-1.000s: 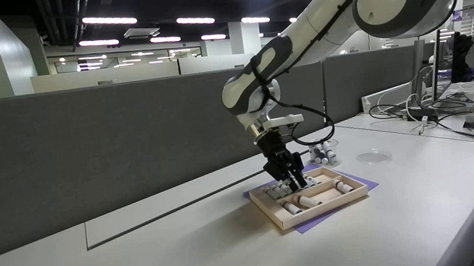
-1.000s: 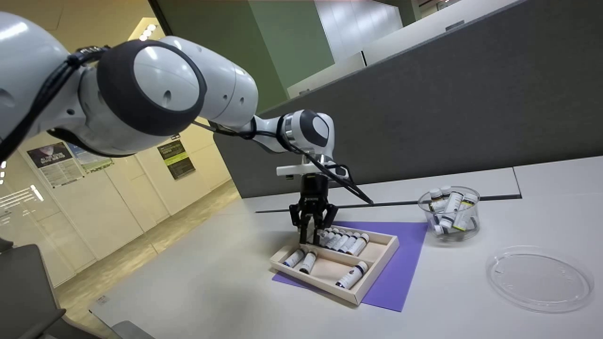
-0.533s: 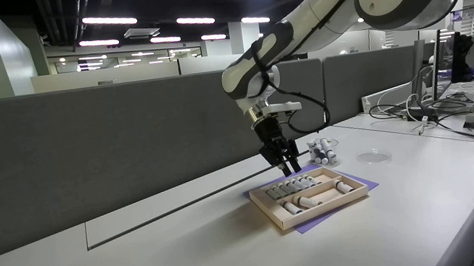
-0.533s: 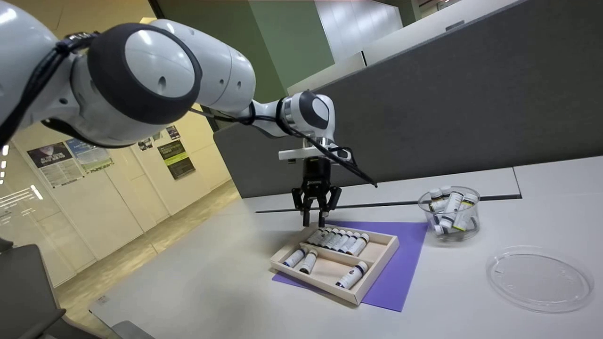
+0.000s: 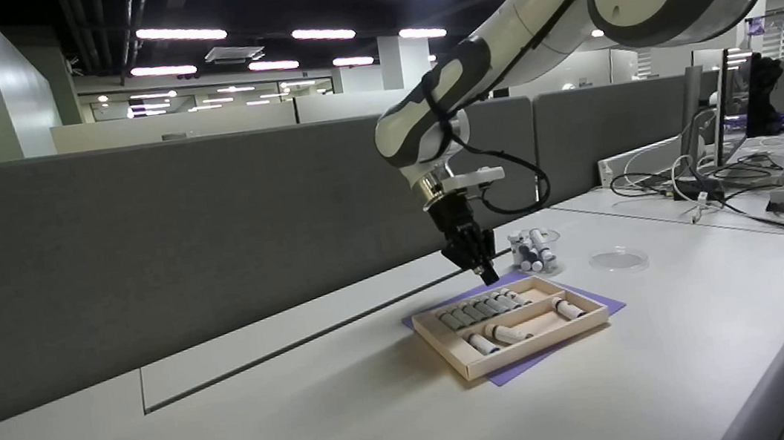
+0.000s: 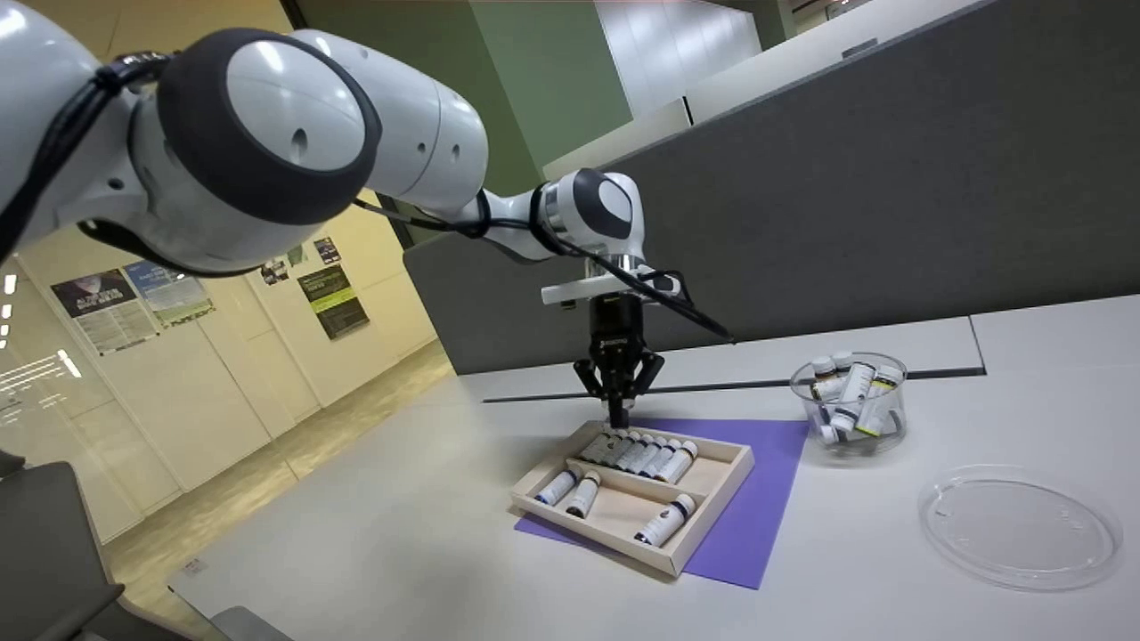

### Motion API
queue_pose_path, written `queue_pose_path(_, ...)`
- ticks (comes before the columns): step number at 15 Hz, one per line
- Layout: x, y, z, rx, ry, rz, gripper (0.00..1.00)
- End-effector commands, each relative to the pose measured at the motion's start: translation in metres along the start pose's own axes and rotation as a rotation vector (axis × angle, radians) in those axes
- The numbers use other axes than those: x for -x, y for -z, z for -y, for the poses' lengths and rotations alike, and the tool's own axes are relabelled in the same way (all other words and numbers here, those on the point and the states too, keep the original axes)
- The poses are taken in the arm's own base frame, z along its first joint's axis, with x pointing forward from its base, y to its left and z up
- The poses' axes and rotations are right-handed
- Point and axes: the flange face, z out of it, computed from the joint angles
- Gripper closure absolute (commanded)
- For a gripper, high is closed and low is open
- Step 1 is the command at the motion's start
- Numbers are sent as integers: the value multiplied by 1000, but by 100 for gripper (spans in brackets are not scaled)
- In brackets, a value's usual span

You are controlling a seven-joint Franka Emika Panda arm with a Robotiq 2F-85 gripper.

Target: Remove a bottle from the bowl and put it on the bottom part of the segment tray

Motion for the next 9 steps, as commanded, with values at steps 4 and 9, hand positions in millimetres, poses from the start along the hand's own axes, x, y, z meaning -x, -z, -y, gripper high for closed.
queue_pose_path(4, 28, 46, 5, 99, 6, -252, 100)
queue_pose_path(9, 81, 87, 1, 88, -9, -358, 100)
